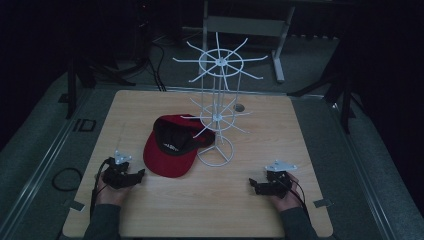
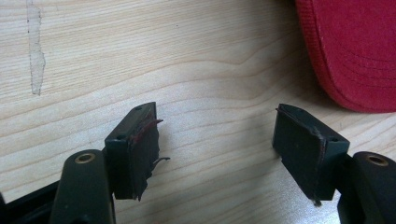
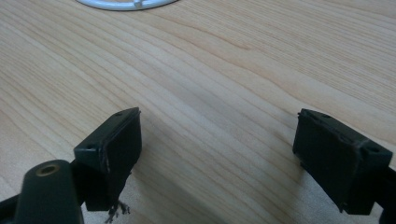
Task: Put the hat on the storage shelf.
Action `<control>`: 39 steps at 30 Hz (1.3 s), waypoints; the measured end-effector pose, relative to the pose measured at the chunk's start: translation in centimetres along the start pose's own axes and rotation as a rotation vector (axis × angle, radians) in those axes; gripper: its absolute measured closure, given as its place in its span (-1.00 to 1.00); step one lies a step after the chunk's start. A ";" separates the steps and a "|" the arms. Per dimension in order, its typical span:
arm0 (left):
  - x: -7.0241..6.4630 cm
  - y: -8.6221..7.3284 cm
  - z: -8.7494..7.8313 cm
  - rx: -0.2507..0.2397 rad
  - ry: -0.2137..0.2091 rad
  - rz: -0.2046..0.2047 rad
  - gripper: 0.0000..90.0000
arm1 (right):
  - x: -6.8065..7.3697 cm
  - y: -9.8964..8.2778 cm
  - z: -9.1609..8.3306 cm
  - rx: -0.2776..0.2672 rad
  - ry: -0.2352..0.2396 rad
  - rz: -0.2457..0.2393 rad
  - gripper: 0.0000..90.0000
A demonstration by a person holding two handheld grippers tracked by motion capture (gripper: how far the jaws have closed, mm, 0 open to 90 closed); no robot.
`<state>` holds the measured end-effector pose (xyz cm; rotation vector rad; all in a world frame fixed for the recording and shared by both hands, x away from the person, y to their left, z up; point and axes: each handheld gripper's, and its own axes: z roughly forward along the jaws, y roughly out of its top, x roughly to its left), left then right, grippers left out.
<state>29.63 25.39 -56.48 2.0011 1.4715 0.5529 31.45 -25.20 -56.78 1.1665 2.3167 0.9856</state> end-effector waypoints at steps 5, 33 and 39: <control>0.0 0.0 0.0 0.011 -0.007 0.013 -0.33 | 0.0 0.0 0.0 0.001 0.000 -0.002 -0.66; 0.1 1.9 -1.3 0.088 -0.092 0.058 0.25 | 0.0 0.0 0.0 0.000 -0.003 0.000 -0.66; -0.3 3.1 -2.4 0.048 -0.136 0.102 0.21 | 0.0 0.0 0.0 -0.001 -0.003 0.002 -0.66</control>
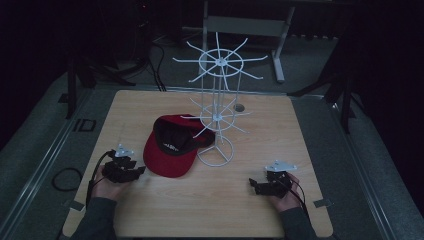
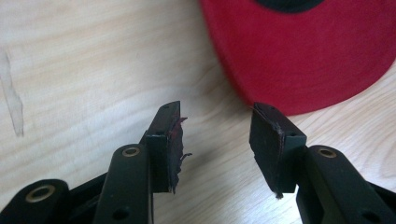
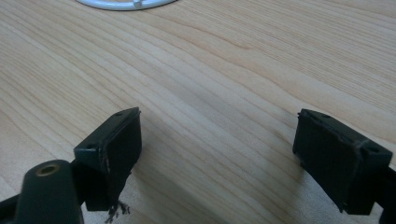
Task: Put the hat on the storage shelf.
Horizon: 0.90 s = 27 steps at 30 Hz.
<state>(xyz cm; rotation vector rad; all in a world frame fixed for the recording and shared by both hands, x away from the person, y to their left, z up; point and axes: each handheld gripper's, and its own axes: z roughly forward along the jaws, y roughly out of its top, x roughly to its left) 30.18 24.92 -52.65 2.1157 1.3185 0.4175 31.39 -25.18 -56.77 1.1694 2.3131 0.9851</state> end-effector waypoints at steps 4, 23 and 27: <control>0.0 0.9 -0.1 -0.002 0.005 -0.004 0.23 | 0.0 0.0 0.0 0.000 0.000 0.000 -0.66; -0.2 3.1 0.5 -0.008 -0.081 -0.022 0.62 | 0.0 0.0 0.0 0.001 0.000 0.001 -0.66; -1.0 2.8 0.5 -0.006 -0.127 -0.014 0.65 | 0.0 0.0 0.0 0.001 0.000 0.001 -0.66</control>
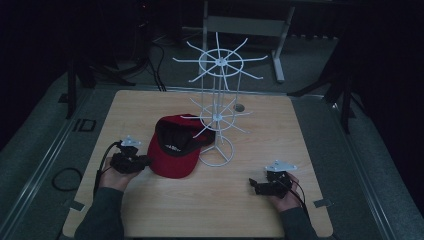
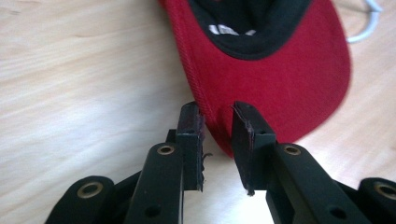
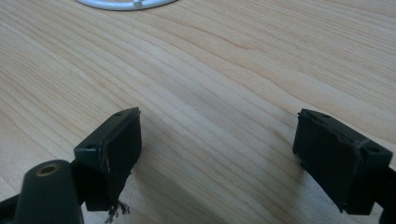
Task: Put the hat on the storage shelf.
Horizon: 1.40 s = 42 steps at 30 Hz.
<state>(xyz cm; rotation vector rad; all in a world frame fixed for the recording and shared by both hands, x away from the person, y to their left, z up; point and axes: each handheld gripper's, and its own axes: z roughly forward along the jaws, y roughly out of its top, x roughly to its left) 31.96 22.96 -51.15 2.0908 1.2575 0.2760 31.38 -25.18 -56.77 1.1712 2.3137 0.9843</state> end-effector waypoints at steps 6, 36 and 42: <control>-1.7 -0.5 0.7 0.018 -0.119 -0.008 0.58 | 0.0 0.0 0.0 -0.001 0.000 -0.002 -0.66; -2.9 -0.3 5.4 0.099 -0.367 -0.020 0.67 | 0.0 0.0 0.0 0.000 0.000 -0.003 -0.66; -3.6 -1.0 4.2 0.057 -0.313 0.014 0.90 | 0.0 0.0 0.0 0.000 0.000 -0.003 -0.66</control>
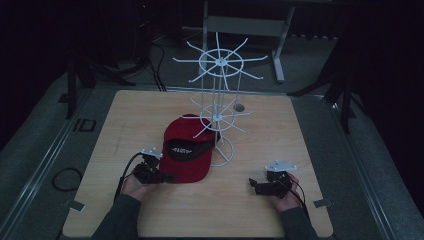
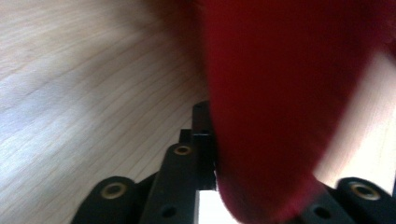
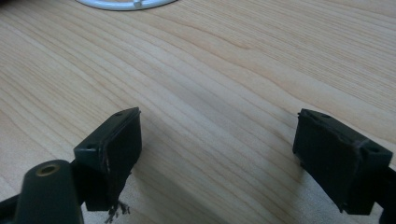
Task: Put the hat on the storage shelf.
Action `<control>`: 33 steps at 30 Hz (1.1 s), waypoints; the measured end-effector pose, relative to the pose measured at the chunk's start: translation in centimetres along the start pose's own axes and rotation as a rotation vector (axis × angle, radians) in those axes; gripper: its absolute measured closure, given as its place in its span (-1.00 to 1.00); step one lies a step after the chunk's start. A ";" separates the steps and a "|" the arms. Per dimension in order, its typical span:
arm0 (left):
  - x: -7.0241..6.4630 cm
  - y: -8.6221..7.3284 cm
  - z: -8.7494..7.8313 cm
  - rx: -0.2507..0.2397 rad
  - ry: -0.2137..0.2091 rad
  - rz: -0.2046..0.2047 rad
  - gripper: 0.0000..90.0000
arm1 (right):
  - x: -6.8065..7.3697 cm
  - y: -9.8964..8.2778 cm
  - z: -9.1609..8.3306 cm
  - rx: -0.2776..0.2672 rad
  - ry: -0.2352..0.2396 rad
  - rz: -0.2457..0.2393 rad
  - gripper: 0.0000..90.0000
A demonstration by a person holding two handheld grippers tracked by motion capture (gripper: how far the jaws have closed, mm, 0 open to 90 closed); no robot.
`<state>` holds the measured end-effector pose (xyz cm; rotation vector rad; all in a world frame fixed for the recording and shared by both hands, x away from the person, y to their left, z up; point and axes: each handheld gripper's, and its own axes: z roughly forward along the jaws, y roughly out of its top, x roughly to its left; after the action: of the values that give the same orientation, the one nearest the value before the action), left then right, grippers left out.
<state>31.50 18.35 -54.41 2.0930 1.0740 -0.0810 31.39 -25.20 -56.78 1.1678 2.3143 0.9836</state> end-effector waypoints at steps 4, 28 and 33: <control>0.3 -0.9 -0.4 -0.045 0.006 -0.030 0.90 | 0.0 0.0 0.0 0.000 0.000 0.000 -0.66; 1.4 -1.7 -4.3 -0.209 0.150 -0.099 0.91 | 0.0 0.0 0.0 0.000 0.000 0.000 -0.66; 1.6 -1.6 -5.3 -0.240 0.173 -0.114 0.91 | 0.0 0.0 0.0 0.000 0.000 0.000 -0.66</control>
<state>29.90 23.43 -52.25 1.8476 1.2409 0.1685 31.39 -25.20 -56.78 1.1678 2.3143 0.9843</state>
